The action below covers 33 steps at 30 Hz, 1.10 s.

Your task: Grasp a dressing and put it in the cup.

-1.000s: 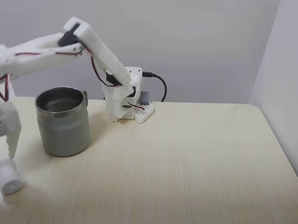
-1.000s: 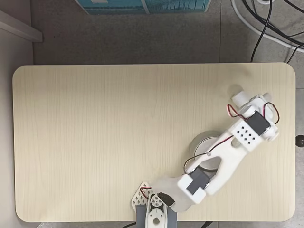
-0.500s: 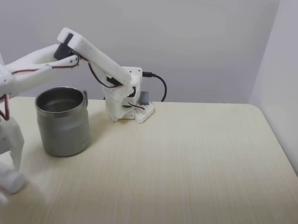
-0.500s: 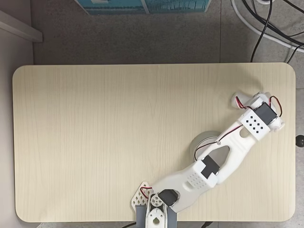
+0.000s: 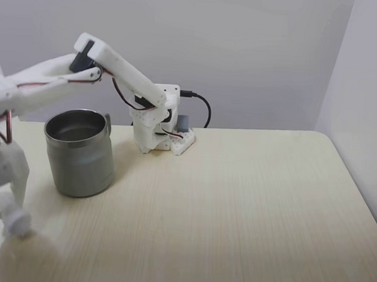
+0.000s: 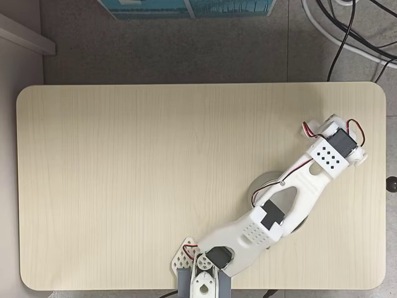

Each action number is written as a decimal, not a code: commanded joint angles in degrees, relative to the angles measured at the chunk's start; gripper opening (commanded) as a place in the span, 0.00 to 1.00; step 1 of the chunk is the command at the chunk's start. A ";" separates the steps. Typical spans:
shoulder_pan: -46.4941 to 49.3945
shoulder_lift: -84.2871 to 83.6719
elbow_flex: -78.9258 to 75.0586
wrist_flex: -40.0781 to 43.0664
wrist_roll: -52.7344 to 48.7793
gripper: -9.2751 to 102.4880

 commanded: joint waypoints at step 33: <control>4.66 -92.55 -58.97 4.48 -15.29 0.08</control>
